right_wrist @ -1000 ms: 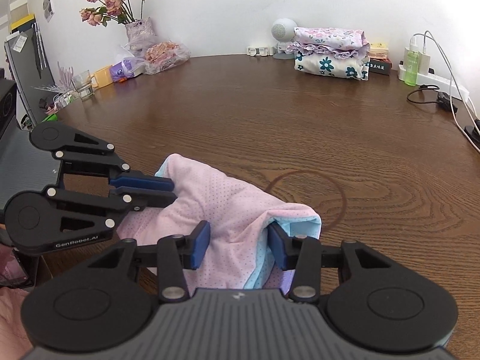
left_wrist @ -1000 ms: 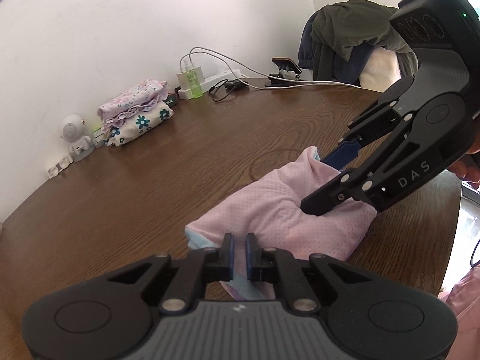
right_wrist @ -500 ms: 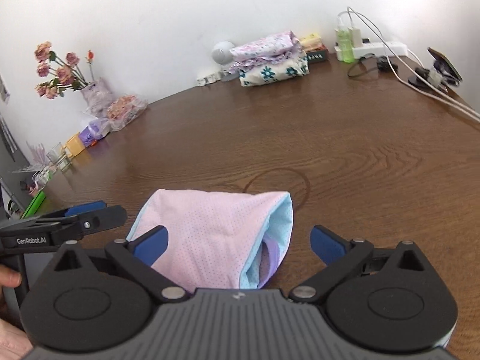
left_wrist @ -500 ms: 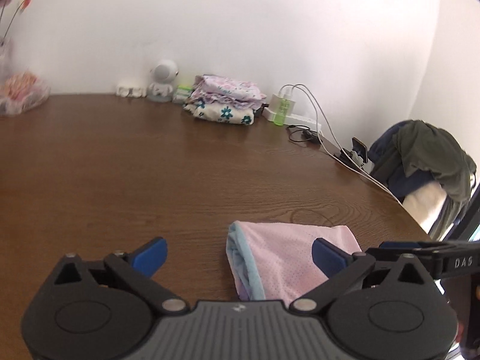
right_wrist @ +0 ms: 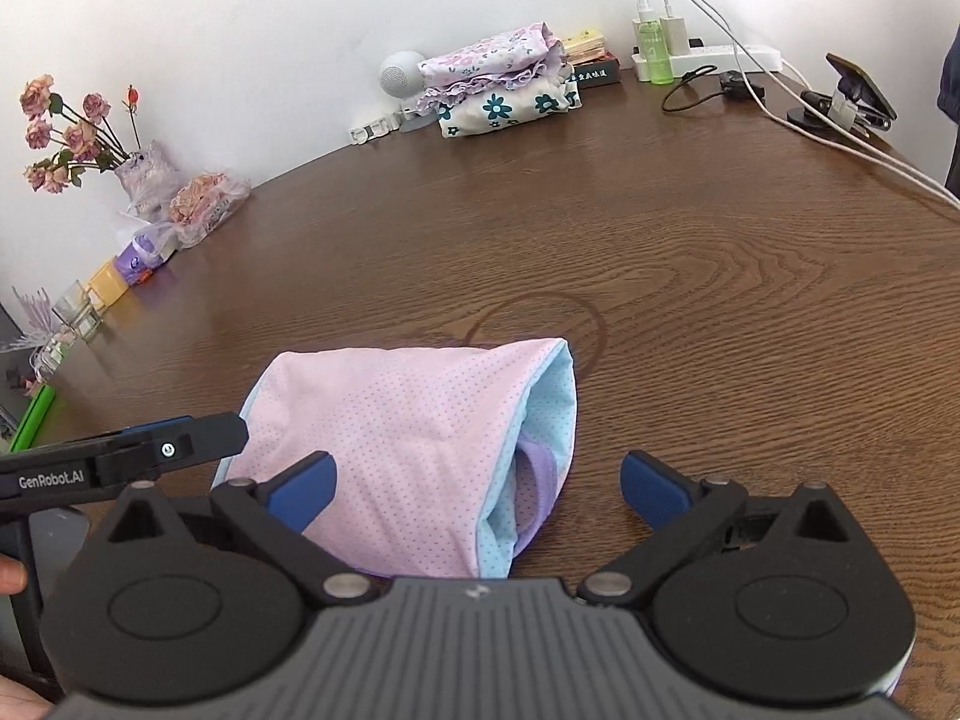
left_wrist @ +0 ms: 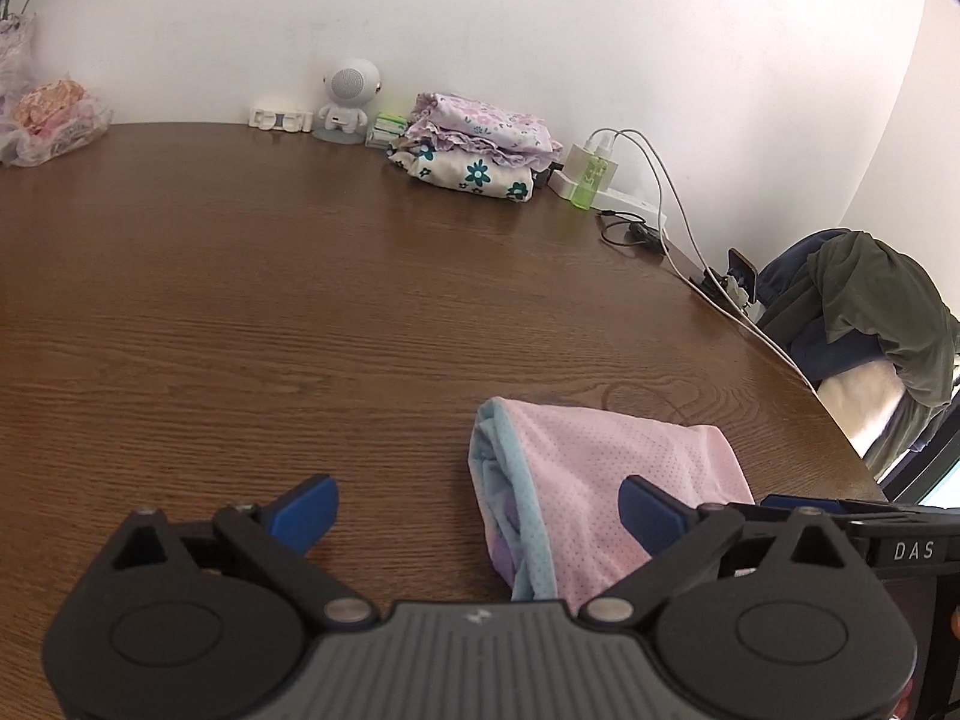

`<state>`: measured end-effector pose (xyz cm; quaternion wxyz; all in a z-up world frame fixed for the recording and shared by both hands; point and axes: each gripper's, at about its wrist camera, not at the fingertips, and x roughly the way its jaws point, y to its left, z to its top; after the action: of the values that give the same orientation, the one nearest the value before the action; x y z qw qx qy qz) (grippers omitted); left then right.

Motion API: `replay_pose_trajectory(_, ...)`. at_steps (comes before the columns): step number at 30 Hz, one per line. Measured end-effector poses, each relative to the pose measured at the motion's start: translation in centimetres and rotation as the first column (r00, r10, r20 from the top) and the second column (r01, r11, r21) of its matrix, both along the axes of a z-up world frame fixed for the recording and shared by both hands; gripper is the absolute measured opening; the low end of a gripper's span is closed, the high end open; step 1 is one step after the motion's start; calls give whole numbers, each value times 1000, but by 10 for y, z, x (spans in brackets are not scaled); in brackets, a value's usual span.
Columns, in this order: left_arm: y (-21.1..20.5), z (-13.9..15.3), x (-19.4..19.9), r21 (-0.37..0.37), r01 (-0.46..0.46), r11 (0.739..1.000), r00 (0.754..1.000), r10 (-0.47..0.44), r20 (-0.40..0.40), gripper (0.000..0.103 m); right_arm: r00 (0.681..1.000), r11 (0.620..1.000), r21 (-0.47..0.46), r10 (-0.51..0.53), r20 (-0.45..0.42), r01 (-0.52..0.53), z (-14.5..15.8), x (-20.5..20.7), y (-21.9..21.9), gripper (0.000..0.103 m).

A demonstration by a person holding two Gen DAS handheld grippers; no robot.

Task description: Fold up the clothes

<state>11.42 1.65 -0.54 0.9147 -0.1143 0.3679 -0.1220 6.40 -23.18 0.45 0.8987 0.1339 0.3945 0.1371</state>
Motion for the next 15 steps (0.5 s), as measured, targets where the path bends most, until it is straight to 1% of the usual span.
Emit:
replay_pose_trajectory(2,-2,-2,6,-12,23,1000,999,-23,-27,66,1000,1000,20,-4,-1,4,-1,1,-3,103)
replay_pose_trajectory(3,-3,-4,9,-19,34,999,999,-35,-41,61,1000,999,32,-4,1,4,-2,2,-5,103)
replay_pose_trajectory(4,-4,-5,12,-25,42,999,998,-43,-52,54,1000,999,46,-3,3,3,-2,2,-6,103)
replay_pose_trajectory(6,-4,-9,17,-43,50,998,996,-53,-71,51,1000,997,72,4,-4,-3,-5,3,-9,102)
replay_pose_trajectory(10,-6,-9,24,-52,74,996,993,-79,-91,49,1000,996,88,15,1,-15,-7,5,-10,99)
replay_pose_trajectory(11,-6,-9,25,-56,84,995,992,-89,-92,49,1000,995,96,17,4,-17,-8,5,-10,97)
replay_pose_trajectory(13,-9,-9,27,-65,103,993,990,-109,-93,49,1000,993,113,22,9,-23,-8,6,-10,87)
replay_pose_trajectory(14,-10,-10,28,-70,109,992,989,-115,-93,49,1000,992,124,20,10,-21,-9,7,-11,78)
replay_pose_trajectory(15,-10,-10,28,-81,113,990,988,-120,-94,49,1000,991,135,17,11,-18,-10,7,-11,74)
